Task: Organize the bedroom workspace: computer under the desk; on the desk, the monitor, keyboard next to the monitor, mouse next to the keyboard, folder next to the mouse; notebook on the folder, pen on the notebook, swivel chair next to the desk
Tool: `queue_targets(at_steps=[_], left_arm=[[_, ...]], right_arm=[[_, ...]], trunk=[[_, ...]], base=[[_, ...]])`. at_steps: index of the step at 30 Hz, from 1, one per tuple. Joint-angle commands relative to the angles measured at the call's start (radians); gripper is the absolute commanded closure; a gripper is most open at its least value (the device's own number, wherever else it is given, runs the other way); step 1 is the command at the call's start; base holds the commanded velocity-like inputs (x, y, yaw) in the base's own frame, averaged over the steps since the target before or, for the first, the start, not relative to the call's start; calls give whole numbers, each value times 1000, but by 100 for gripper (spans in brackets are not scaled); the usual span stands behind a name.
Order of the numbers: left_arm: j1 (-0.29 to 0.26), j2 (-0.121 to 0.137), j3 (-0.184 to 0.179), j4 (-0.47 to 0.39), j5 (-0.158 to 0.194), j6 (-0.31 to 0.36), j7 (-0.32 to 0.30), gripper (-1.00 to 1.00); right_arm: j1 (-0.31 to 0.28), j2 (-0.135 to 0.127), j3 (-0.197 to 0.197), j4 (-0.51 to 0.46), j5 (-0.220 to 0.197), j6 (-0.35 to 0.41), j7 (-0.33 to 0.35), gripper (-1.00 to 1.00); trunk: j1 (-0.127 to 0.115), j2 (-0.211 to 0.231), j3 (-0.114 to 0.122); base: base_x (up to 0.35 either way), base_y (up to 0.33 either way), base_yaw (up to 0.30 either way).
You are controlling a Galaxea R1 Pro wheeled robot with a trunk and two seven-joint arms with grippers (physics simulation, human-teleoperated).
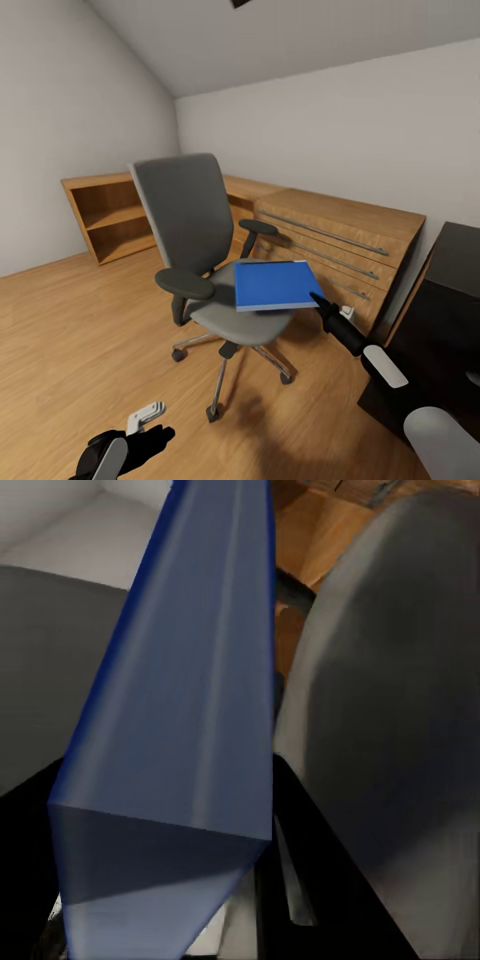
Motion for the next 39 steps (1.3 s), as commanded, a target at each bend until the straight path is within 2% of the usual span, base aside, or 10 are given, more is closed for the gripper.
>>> queue_targets(at_steps=[1, 7, 15, 18, 20, 25, 39], left_arm=[[0, 1, -2, 10, 9, -22, 10, -100], [0, 1, -2, 21, 8, -59, 10, -100], [0, 0, -2, 22, 8, -66, 10, -100], [0, 0, -1, 22, 9, -66, 10, -100], [0, 1, 0, 22, 10, -66, 10, -100], [0, 1, 1, 24, 14, -66, 9, -100], [0, 0, 3, 34, 15, -66, 5, -100]], right_arm=[[2, -1, 4, -9, -10, 2, 2, 100], [15, -2, 4, -50, -9, 1, 2, 100], [39, -27, 4, -85, 3, 2, 4, 100], [41, -38, 5, -86, 4, 4, 24, 100], [43, -49, 5, -85, 10, 7, 72, 100], [44, -55, 5, -83, 31, 7, 96, 100], [52, -62, 3, -86, 33, 3, 115, 100]], trunk=[[-4, 7, 2], [-27, 49, 21], [-58, 105, 46], [-69, 126, 56], [-77, 140, 62], [-96, 175, 77], [-150, 273, 121]], base=[[0, 0, 0], [0, 0, 0], [0, 0, 0], [-46, 0, 0], [-148, 0, 0], [-163, 0, 0], [-13, 0, 0]])
